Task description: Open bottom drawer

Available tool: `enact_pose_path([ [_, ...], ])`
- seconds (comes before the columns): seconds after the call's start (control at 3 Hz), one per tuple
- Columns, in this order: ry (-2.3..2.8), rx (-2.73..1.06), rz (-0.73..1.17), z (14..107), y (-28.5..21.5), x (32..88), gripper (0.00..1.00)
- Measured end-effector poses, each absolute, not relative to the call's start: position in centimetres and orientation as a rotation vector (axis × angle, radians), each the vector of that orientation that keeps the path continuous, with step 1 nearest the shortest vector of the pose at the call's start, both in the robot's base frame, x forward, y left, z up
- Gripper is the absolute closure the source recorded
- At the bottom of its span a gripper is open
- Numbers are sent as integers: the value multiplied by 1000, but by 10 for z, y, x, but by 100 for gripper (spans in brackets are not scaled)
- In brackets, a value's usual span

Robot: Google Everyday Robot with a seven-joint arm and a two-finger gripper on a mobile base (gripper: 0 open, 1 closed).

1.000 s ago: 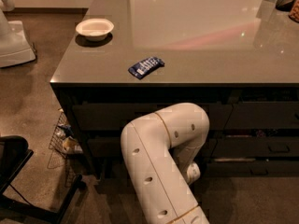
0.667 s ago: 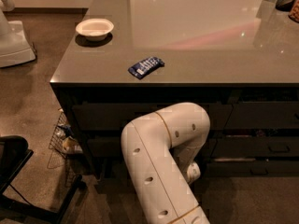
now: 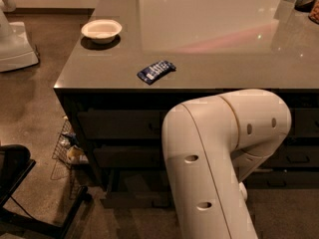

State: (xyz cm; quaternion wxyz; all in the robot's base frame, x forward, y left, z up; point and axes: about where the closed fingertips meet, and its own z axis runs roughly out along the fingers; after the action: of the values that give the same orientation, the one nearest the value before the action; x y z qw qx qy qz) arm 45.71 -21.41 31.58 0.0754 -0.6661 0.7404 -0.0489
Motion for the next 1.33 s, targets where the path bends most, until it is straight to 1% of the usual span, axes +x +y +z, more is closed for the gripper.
enact_pose_path([
  [0.33, 2220, -1997, -146, 315, -214, 457, 100],
  [1.0, 2115, -1975, -127, 251, -219, 522, 100],
  [1.33, 2070, -1962, -138, 230, -218, 566, 100],
])
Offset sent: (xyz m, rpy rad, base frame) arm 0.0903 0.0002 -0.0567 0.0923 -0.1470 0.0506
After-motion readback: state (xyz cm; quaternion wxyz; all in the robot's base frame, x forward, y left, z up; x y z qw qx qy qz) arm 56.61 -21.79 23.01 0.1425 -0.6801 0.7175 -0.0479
